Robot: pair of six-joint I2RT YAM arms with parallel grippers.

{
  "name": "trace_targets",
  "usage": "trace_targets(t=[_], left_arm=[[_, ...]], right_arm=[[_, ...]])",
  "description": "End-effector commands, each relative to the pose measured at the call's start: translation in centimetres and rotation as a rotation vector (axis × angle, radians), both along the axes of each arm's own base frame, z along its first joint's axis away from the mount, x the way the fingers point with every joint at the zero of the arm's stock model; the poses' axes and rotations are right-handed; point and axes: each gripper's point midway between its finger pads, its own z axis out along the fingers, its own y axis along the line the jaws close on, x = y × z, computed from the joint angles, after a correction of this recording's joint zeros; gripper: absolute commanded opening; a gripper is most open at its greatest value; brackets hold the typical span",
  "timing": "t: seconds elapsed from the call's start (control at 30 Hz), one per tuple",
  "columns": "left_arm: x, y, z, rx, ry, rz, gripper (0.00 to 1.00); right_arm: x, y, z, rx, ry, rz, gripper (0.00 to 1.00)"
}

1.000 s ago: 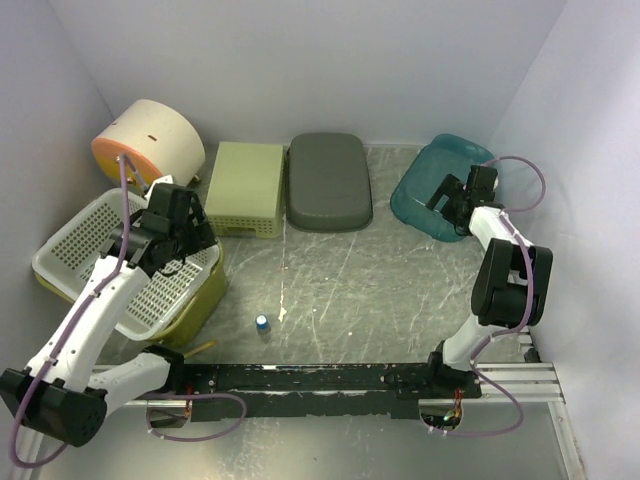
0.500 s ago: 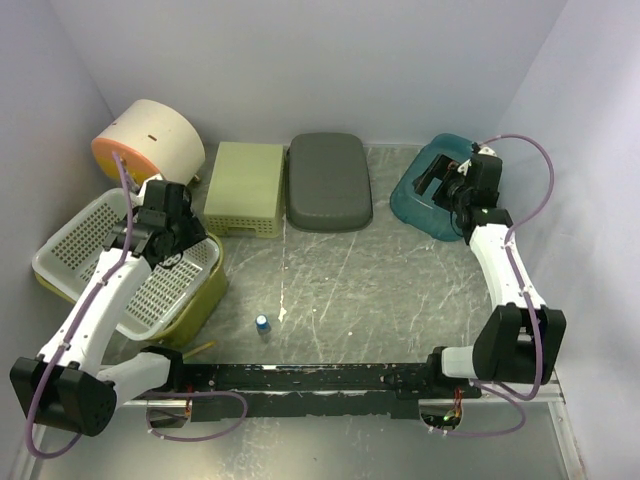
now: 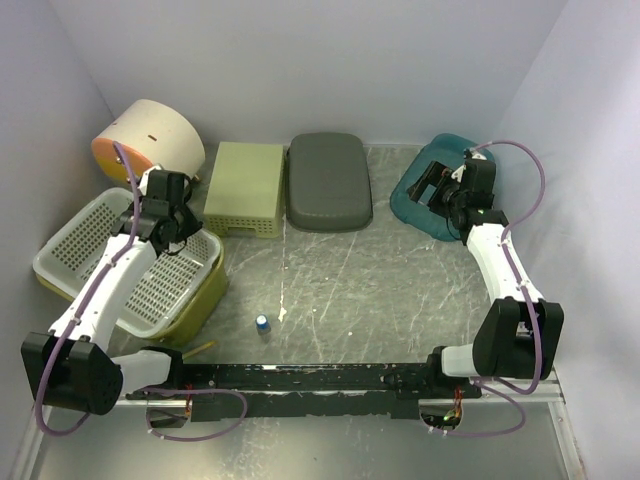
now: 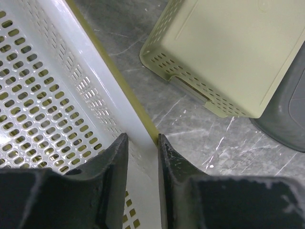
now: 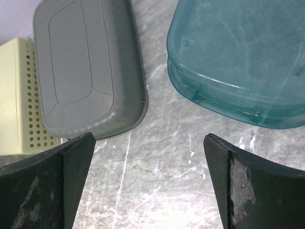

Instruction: Turn the large container upside down

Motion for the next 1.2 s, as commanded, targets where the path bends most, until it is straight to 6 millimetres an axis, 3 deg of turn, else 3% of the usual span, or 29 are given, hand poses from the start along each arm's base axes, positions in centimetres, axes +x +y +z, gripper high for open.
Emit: trace_targets(t=[0.0,0.17,0.47,0.7,0.83,0.97,1.17], left_arm=[[0.0,0.7,0.7,0.006,-0.020,0.008,0.27],[-0.7,0.4,3.2,-0.013,-0.067,-0.008,0.07],[-2.4,-1.6,12.2,-0.105,-0.247,-0.135,0.07],[-2.6,-6.7,19.4,-0.192,-0.367,-0.449,0.07],[-3.4,-8.2,23.0,-0.169,-0.432,-0.512,0.07],[-3.8,-10.2,24.6,-0.199,-0.465,-0.615,0.07],[-3.3,-13.8,22.7,-0.209,-0.428,-0.708,0.07]], right_arm=[[0.1,0.5,0.8,0.010,-0.023,0.018,1.00],[0.2,0.5,0.9,0.013,-0.023,0.021,1.00],[0.2,1.0,0.8,0.040,-0.026,0.032,1.00],[0.0,1.5,2.1,0.068,-0.053,0.044,1.00],[-0.2,2.7,3.8,0.131,-0.088,0.084,1.00],[-0.5,4.5,5.8,0.204,-0.134,0.140,1.00],[-1.2,8.7,8.5,0.253,-0.180,0.282,1.00]])
